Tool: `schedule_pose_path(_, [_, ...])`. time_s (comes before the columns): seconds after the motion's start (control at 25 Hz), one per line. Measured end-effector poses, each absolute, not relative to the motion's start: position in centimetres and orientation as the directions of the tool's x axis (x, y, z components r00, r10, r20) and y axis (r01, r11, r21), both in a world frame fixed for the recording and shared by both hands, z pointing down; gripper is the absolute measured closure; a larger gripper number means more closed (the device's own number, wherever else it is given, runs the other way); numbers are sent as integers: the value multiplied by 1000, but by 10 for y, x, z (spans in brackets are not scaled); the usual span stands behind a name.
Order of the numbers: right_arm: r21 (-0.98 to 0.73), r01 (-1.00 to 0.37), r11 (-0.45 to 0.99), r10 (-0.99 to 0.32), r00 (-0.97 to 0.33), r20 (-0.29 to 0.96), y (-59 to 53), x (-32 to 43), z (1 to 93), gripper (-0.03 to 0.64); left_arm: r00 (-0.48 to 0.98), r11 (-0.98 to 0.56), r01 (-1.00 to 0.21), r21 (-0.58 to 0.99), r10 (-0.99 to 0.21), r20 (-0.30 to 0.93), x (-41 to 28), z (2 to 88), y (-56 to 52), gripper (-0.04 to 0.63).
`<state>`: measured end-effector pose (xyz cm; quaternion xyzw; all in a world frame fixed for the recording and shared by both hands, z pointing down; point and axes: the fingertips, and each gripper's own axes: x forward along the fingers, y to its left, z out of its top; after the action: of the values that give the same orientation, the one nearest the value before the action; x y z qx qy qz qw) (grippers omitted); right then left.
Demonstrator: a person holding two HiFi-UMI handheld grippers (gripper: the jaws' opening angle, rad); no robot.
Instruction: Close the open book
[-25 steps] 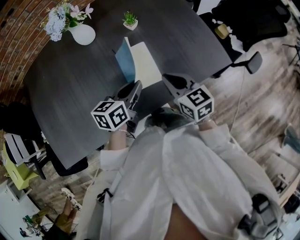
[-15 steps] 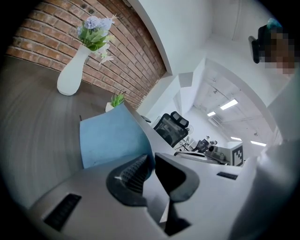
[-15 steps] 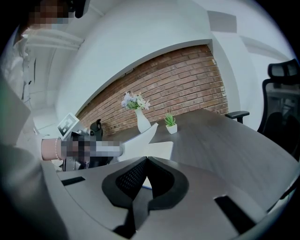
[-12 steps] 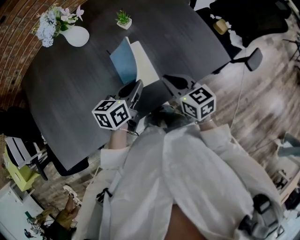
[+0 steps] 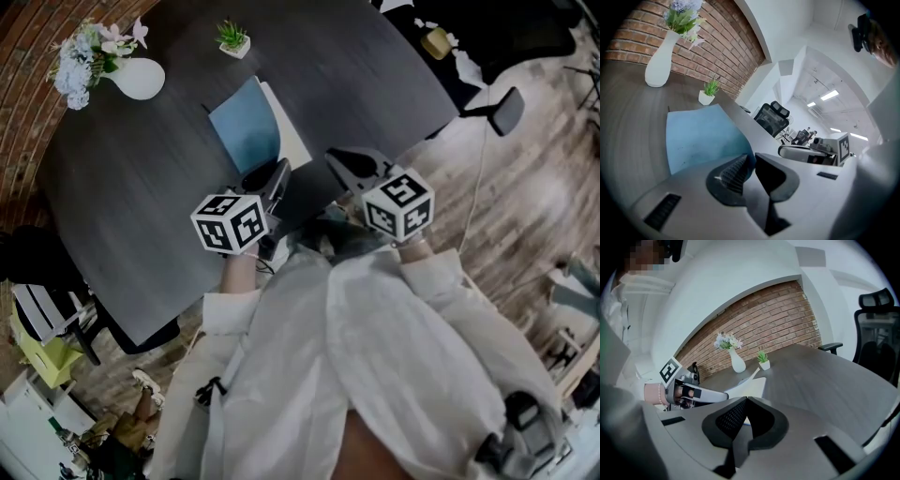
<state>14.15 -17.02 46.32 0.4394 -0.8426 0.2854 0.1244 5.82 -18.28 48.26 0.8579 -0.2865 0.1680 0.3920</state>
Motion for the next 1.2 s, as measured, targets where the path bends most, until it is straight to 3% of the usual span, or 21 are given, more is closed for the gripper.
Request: schedule_pose_path(1.2, [-430,-797,425,-631,-601,490,-167,159,491,611,709,-543,-678,495,-305,636,85,524,-184,545])
